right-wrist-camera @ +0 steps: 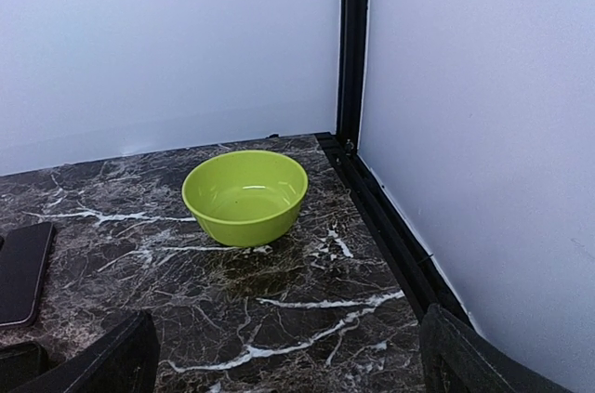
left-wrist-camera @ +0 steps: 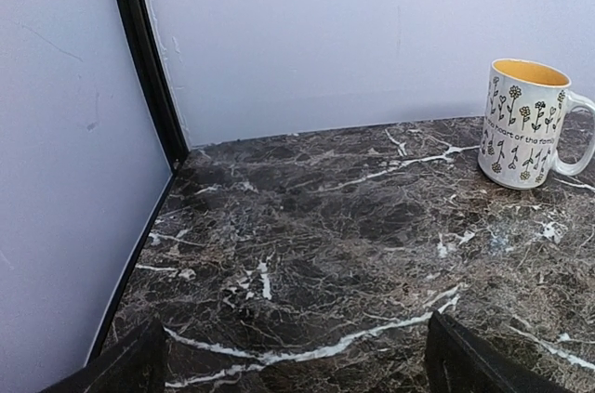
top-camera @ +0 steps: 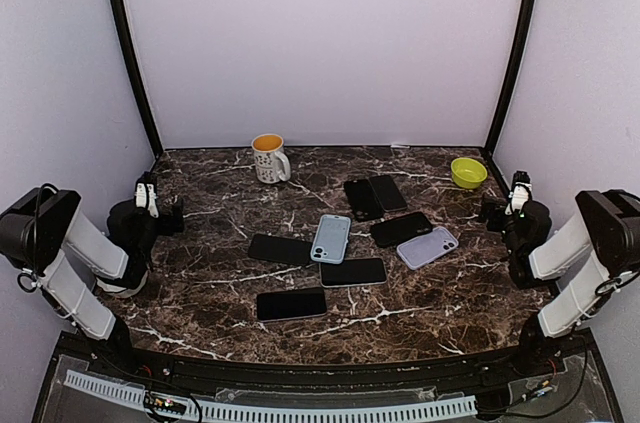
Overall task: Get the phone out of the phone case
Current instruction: Reset both arms
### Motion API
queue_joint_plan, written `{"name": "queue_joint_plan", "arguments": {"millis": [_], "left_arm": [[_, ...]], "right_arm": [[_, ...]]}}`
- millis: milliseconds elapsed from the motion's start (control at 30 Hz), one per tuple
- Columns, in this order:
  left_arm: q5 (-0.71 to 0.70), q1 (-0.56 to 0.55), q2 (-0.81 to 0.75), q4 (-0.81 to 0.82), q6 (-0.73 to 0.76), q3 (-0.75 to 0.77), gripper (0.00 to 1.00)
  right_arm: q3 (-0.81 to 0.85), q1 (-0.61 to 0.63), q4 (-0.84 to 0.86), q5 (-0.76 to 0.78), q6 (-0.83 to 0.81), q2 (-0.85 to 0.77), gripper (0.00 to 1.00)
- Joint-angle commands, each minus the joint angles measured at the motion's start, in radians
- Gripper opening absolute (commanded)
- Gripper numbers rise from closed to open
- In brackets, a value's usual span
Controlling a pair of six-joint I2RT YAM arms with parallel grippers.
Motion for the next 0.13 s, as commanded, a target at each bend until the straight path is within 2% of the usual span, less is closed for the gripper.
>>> {"name": "queue_joint_plan", "arguments": {"millis": [0,100], "left_arm": [[0.006,0.005,-0.003,0.033,-0.005,-0.002,0.99],[0.006,0.006,-0.003,0.033,-0.005,-0.003,0.99]], "right_arm": [[0.024,-0.007,0.034,-0.011,0.007,0.006,0.98],[0.019,-0.007,0.043,-0.009,0.006,0.006,0.99]]}}
